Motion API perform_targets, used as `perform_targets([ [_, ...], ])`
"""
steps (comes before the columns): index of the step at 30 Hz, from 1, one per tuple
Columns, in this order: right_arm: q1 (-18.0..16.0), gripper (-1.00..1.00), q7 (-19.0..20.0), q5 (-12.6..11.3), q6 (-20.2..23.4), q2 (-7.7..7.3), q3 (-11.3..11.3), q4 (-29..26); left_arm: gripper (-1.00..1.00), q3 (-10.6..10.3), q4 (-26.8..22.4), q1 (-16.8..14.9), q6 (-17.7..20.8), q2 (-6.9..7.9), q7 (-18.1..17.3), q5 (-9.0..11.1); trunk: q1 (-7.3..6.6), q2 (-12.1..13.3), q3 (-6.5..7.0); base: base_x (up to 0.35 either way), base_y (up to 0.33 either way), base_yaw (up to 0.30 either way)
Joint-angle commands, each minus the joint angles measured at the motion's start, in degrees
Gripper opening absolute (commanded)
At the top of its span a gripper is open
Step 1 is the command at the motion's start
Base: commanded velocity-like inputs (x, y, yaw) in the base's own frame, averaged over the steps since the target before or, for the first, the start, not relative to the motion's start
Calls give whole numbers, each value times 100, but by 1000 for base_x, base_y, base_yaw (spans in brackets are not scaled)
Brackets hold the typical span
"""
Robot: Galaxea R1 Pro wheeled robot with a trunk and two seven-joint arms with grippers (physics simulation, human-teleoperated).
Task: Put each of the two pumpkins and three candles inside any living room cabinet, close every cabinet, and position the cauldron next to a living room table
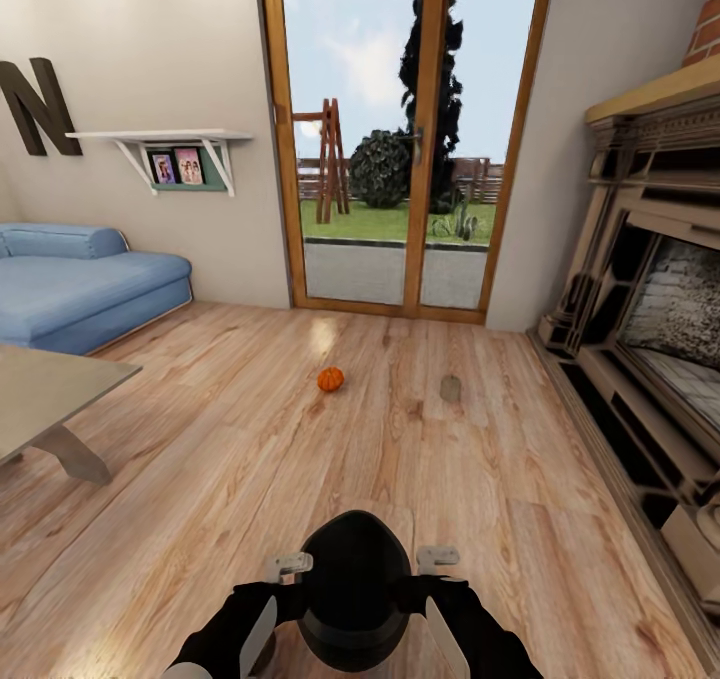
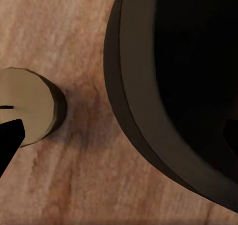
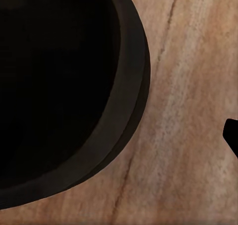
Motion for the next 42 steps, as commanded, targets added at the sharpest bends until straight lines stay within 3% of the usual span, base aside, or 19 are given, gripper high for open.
perform_targets([
  [1,0,100,0,0,0,0,1,0,100,0,0,0,0,-1,0,0,0,0,0,8,0,0],
  [22,0,100,0,0,-1,0,3,0,100,0,0,0,0,-6,0,0,0,0,0,33,17,0],
  [42,0,100,0,0,-162,0,3,0,100,0,0,0,0,-10,0,0,49,-25,-421,0,0,0],
])
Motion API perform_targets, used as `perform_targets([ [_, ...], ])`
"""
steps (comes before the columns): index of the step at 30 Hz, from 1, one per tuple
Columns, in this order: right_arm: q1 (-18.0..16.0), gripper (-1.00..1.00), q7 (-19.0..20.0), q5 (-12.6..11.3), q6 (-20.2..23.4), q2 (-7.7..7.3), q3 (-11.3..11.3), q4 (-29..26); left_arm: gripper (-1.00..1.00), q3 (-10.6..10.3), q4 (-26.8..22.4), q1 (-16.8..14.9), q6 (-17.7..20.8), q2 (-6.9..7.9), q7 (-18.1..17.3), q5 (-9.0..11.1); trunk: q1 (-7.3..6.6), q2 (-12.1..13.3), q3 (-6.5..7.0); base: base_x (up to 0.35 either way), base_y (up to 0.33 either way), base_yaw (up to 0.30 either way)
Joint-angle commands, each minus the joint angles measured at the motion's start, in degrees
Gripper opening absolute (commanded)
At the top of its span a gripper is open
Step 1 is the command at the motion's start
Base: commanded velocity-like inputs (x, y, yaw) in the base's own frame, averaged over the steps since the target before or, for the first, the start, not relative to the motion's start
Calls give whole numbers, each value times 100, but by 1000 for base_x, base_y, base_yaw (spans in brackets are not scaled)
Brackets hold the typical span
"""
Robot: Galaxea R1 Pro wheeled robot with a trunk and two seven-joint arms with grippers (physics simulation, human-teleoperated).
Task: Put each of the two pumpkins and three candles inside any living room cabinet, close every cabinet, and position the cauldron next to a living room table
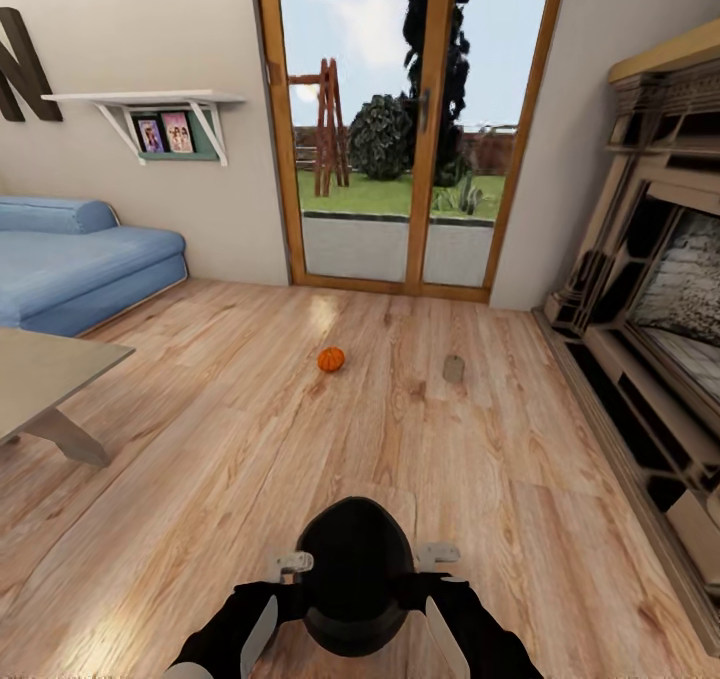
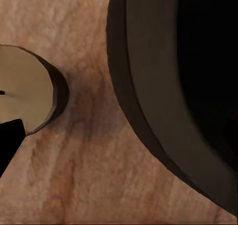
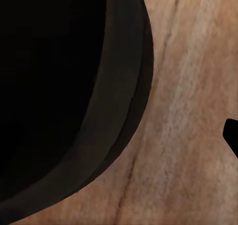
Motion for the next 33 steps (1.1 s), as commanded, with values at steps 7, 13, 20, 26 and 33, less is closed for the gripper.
perform_targets([
  [7,0,100,0,0,-13,0,0,0,100,-5,2,0,0,-4,1,-6,0,0,0,0,0,0],
  [13,0,100,0,0,-15,0,0,0,100,-7,2,0,0,-4,1,-6,0,0,0,18,-90,0],
  [20,0,100,0,0,-15,0,0,0,100,-6,2,0,0,-4,2,-8,0,0,0,9,-67,0],
  [26,0,100,-2,-2,-3,0,0,0,100,-4,2,0,0,-4,1,-10,0,0,0,1,-5,0],
  [33,-1,100,-14,-20,-10,0,0,88,100,-4,2,0,0,-4,1,-9,0,0,0,52,-60,0],
])
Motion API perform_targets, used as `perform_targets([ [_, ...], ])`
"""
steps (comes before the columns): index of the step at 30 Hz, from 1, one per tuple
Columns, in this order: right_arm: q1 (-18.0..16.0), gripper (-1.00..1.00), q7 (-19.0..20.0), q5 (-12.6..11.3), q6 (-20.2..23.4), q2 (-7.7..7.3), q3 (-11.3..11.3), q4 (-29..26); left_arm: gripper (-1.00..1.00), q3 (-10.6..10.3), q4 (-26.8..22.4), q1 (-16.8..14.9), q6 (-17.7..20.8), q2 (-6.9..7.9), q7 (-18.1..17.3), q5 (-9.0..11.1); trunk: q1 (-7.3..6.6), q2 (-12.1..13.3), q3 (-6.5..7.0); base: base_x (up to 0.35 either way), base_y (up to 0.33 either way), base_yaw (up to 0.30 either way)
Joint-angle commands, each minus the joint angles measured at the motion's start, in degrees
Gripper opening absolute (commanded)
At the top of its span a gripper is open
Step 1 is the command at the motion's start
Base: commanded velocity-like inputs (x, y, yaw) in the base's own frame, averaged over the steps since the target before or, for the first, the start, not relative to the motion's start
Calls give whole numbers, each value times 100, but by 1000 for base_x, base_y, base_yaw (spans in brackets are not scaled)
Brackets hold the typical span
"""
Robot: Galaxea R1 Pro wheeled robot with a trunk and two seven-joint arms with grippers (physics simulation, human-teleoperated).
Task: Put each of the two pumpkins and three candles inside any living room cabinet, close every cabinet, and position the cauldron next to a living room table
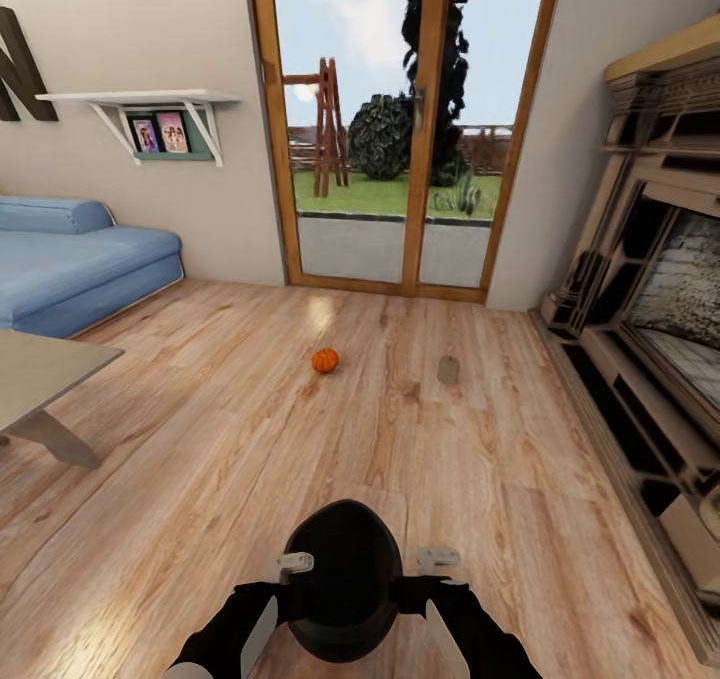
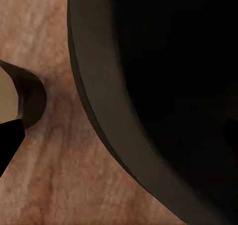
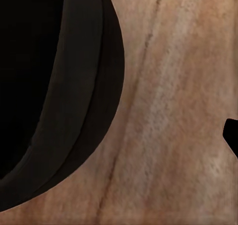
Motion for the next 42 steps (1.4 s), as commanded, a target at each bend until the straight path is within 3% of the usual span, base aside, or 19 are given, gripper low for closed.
perform_targets([
  [1,-1,100,-1,-2,-5,0,0,9,100,-2,0,0,0,0,0,0,0,0,0,18,-21,0],
  [17,1,100,-11,-6,-53,0,-3,37,100,1,0,0,0,0,0,3,0,0,0,2,-3,0],
  [24,1,100,-4,9,-461,0,0,315,100,3,0,0,0,0,0,3,0,0,0,0,0,0],
  [42,1,100,30,15,-614,0,0,355,100,0,0,0,0,0,0,3,0,0,0,0,0,0],
])
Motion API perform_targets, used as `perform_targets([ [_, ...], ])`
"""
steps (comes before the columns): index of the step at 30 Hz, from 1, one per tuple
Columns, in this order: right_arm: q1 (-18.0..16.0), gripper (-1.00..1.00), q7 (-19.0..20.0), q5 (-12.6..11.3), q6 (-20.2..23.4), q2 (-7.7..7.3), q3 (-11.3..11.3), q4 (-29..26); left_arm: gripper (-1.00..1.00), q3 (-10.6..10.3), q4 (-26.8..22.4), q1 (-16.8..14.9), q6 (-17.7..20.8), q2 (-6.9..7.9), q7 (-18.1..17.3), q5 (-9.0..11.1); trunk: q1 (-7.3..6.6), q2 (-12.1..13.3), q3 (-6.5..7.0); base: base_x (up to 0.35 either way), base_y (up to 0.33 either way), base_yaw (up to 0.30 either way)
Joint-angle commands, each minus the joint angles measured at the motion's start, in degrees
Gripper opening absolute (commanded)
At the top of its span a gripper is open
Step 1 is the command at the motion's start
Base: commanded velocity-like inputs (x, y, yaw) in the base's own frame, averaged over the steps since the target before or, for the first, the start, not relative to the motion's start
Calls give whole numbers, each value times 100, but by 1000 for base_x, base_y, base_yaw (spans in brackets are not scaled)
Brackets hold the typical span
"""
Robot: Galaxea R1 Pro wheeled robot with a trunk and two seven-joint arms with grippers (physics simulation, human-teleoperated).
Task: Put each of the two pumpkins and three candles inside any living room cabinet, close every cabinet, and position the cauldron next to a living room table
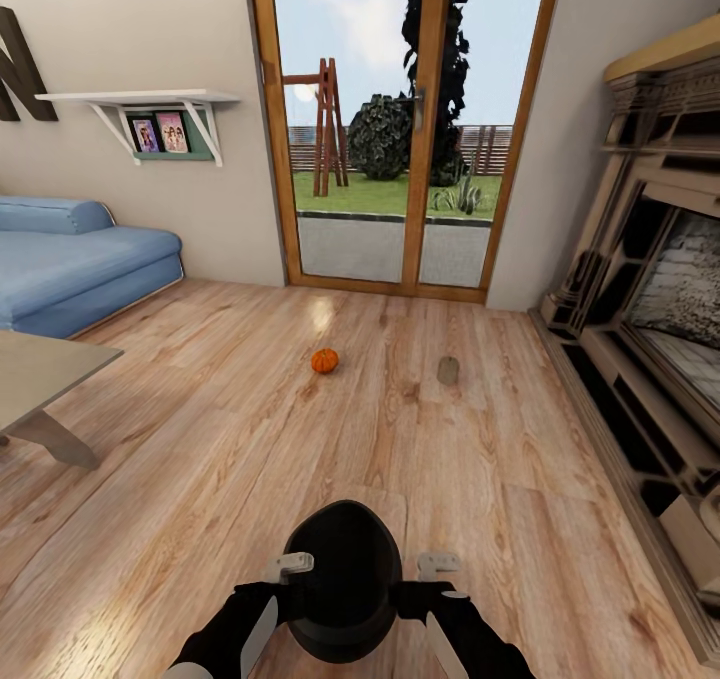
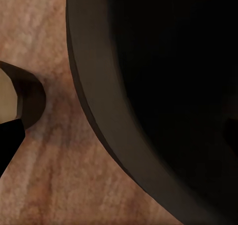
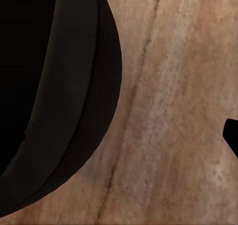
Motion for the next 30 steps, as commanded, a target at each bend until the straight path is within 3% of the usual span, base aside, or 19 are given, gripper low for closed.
perform_targets([
  [1,0,100,4,-1,-25,0,0,2,100,0,0,0,0,0,0,0,0,0,0,0,0,0],
  [6,0,100,33,2,-57,0,-2,4,100,2,0,0,0,0,0,0,0,0,0,0,0,0],
  [12,0,100,459,-3,-140,0,-3,5,100,-1,0,0,0,0,0,0,0,0,0,0,0,0],
  [17,0,100,509,-3,-153,0,-2,5,100,1,0,0,0,0,0,0,0,0,0,0,0,0],
  [30,-1,100,516,-8,-153,0,0,5,100,1,0,0,0,0,0,0,23,-12,-199,0,0,0],
])
